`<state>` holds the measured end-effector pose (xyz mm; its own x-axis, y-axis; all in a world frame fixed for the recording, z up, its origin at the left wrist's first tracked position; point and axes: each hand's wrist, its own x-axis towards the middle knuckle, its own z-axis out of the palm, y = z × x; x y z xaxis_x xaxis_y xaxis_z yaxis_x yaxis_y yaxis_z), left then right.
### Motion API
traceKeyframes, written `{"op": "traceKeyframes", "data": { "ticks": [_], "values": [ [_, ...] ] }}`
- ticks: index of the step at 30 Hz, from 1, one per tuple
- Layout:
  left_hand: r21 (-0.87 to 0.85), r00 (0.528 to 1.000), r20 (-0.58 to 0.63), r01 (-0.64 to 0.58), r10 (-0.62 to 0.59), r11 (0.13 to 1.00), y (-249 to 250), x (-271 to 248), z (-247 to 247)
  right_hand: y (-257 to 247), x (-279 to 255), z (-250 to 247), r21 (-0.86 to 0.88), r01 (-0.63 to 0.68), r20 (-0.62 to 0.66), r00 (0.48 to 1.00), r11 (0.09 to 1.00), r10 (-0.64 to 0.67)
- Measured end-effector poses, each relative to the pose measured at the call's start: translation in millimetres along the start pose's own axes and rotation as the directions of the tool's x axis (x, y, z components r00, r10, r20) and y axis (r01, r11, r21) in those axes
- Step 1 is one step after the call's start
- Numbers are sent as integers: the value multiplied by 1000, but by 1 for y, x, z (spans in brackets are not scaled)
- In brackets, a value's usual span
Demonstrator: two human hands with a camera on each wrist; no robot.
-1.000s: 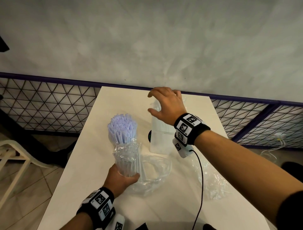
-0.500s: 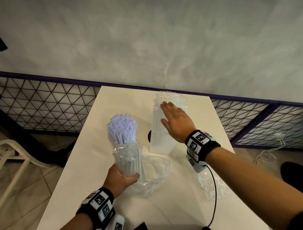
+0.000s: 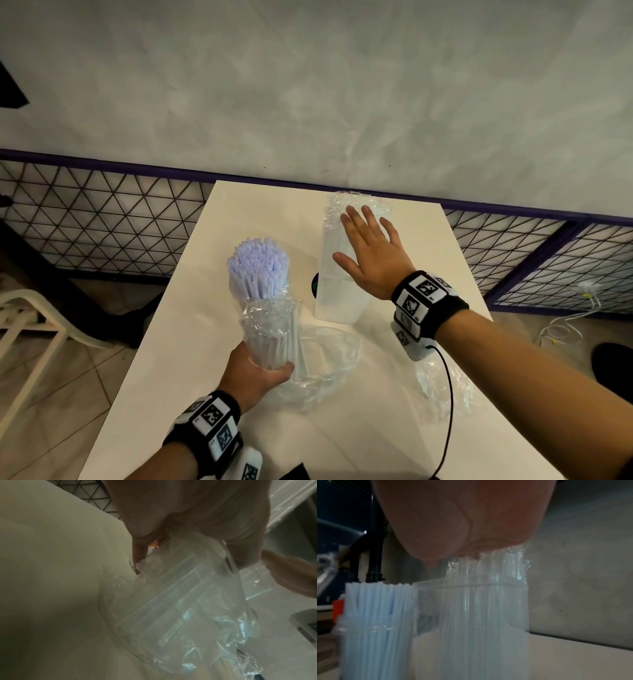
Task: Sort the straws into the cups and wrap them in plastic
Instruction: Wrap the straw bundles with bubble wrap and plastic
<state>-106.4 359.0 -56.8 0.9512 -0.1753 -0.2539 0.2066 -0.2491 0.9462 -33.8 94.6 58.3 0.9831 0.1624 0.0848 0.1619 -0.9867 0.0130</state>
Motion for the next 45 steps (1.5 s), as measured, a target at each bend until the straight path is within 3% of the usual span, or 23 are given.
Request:
{"op": "traceKeyframes", "data": {
  "ticks": [3,5,7,10,14,19,24,29,35,38,42,45],
  "values": [
    [-6,1000,0,2,-2,1000,-1,-1,0,-27,-14,-19,204,235,-205,960,950,-193],
    [-11,1000,1,6,-6,1000,-3,0,0,-48,-29,-21,438,343,-162,939,831,-303],
    [-22,1000,14,9,-8,1000,-5,-1,-1,-64,-42,-13,627,210,47,951,750,-305],
    [-26,999,42,-10,11,1000,-5,-3,0,-73,-50,12,716,-34,263,938,697,-225],
    [-12,994,95,-61,62,998,-1,-4,-1,-79,-51,28,787,-161,321,931,596,-173],
    [14,993,102,-53,52,998,-5,-5,0,-82,-51,40,757,-194,320,943,623,-95],
    [42,993,101,-68,63,997,-2,-4,2,-86,-58,33,866,-187,277,952,464,-132],
    [38,996,57,-73,70,997,-4,2,1,-82,-55,39,851,-130,178,983,509,-46],
    [16,994,75,-74,73,997,-4,1,-1,-86,-70,54,867,-210,250,968,452,-32],
    [24,996,69,-65,63,998,-3,1,0,-84,-71,54,850,-151,206,977,505,-54],
    [46,999,31,-33,32,998,-6,3,-1,-67,-57,22,843,-102,172,981,528,-86],
    [56,1000,19,-12,11,998,-8,4,0,-48,-41,-27,845,-87,125,992,528,-36]
  ]
}}
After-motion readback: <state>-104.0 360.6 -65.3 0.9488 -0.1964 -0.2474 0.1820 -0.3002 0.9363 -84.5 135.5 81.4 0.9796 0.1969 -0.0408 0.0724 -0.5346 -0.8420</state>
